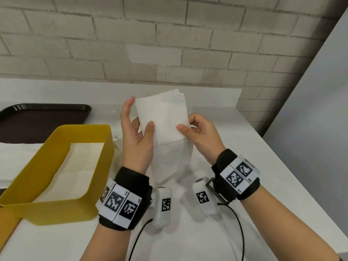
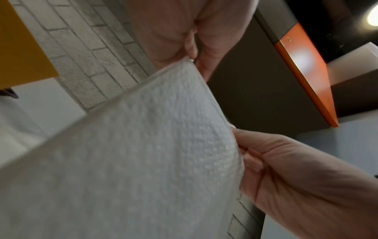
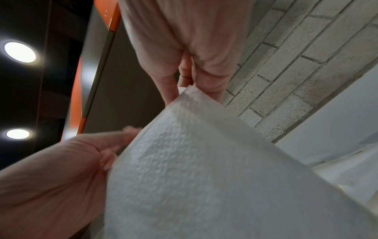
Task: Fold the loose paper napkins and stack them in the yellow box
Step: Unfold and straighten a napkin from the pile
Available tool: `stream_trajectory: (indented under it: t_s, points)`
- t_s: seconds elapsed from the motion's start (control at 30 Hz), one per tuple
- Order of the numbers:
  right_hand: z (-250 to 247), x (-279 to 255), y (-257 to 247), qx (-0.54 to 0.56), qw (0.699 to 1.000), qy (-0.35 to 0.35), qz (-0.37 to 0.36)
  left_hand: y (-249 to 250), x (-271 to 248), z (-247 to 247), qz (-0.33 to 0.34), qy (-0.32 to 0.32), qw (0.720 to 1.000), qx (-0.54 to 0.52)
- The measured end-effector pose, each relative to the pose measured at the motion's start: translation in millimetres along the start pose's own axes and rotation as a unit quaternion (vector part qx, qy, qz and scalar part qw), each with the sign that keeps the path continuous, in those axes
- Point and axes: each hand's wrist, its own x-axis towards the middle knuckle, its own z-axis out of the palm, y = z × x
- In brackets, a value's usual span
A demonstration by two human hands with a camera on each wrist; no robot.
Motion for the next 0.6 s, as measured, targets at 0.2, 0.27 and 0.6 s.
stream_trajectory:
  t_s: [0.2,0.27,0.6]
  points:
    - [-24,19,0,-0.099,0.994,-0.026,0.038,-7,0,-12,0.053,-0.024,0.978,0.202]
    - [-45,34,10,-0.176,0.981,0.002,0.079,-10,0,-15,0.016,0.004,0.981,0.193]
    - [-74,73,78,-0.478,0.806,-0.125,0.327,-16,10,-15,-0.044,0.017,0.985,0.168]
